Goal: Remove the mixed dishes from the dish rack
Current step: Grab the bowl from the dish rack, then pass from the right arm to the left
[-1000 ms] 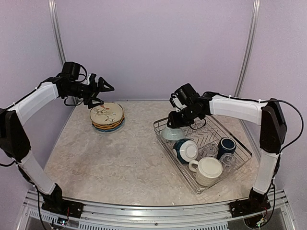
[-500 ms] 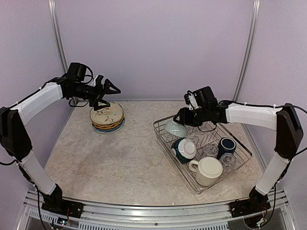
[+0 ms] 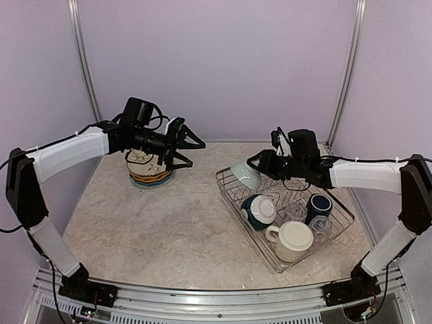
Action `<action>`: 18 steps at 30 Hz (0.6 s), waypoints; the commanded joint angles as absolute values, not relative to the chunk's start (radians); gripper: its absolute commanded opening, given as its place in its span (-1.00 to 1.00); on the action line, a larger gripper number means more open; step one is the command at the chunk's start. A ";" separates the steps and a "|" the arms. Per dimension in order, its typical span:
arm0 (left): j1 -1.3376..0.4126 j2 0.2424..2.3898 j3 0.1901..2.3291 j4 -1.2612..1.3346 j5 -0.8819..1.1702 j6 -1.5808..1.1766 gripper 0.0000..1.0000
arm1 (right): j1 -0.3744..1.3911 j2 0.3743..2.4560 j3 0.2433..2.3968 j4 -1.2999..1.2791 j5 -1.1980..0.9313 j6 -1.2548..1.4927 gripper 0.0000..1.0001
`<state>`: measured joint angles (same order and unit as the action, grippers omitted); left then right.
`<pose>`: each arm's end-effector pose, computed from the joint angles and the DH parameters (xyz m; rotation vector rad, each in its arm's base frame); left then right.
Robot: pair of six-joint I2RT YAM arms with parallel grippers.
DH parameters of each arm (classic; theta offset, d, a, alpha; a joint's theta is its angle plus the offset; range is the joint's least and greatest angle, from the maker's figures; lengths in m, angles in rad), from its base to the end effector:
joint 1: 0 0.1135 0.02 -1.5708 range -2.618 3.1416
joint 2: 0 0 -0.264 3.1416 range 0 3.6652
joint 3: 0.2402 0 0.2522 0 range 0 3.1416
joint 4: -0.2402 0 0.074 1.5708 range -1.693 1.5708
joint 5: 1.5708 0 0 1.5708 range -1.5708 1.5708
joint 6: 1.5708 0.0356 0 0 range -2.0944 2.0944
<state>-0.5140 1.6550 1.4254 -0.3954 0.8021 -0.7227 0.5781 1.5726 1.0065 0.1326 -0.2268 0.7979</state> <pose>0.3135 -0.2064 0.3215 0.2643 2.4083 -1.5203 0.2955 0.2023 0.2511 0.0809 2.1700 1.0694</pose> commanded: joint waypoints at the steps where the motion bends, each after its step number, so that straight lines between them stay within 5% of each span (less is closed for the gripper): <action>1: -0.579 1.693 1.428 -0.227 0.836 -0.890 0.89 | 0.559 1.493 0.958 0.315 -0.251 0.866 -1.00; 18: -0.719 2.024 1.526 0.310 0.878 -1.464 0.51 | 0.547 1.364 0.809 0.453 -0.313 0.850 -1.00</action>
